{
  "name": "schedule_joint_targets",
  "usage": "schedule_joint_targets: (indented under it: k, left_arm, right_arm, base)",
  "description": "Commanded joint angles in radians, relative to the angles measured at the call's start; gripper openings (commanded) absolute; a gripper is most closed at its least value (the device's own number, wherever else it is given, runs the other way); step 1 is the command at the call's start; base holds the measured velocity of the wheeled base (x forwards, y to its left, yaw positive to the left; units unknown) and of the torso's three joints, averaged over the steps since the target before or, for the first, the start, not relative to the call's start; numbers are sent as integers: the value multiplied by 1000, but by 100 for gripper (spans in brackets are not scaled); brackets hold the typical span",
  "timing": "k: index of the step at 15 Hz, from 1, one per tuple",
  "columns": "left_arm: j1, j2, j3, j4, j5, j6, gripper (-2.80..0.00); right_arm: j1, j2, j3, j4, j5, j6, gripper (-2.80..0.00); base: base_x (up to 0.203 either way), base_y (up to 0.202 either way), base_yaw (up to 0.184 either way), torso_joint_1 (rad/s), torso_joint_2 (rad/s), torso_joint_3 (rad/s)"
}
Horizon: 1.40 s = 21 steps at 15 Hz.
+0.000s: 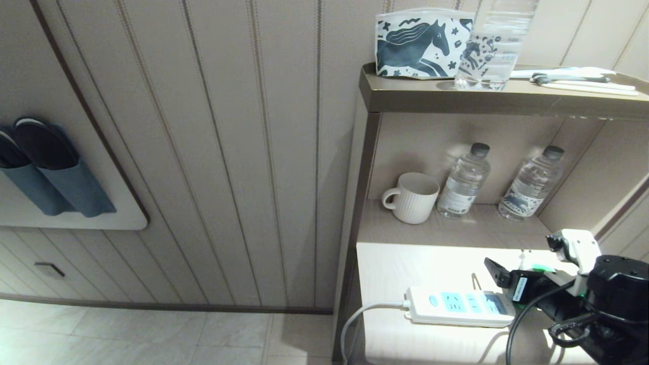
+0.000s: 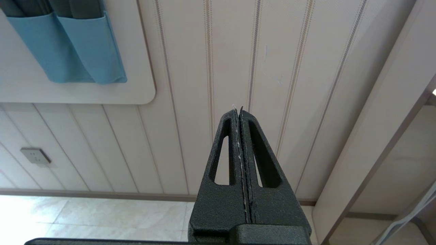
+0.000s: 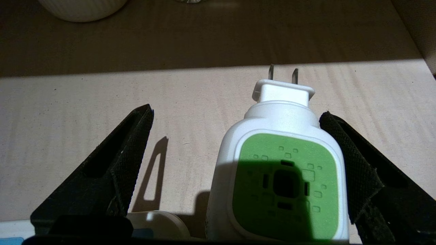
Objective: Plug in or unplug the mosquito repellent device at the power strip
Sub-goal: Pick up the mosquito repellent liquid
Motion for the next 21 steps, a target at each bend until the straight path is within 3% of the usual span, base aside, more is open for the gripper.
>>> schedule_joint_targets:
  k: [1, 9, 21]
  left_arm:
    - [0, 0, 0, -1, 0, 0, -280]
    - [0, 0, 0, -1, 0, 0, -280]
    - [0, 0, 0, -1, 0, 0, -280]
  right_arm:
    - [-1, 3, -3, -48, -2, -4, 0]
    - [2, -40, 58, -47, 3, -3, 0]
    - [0, 23, 5, -48, 3, -4, 0]
  base:
    - [0, 0, 0, 0, 0, 0]
    - [0, 0, 0, 0, 0, 0]
    - [0, 0, 0, 0, 0, 0]
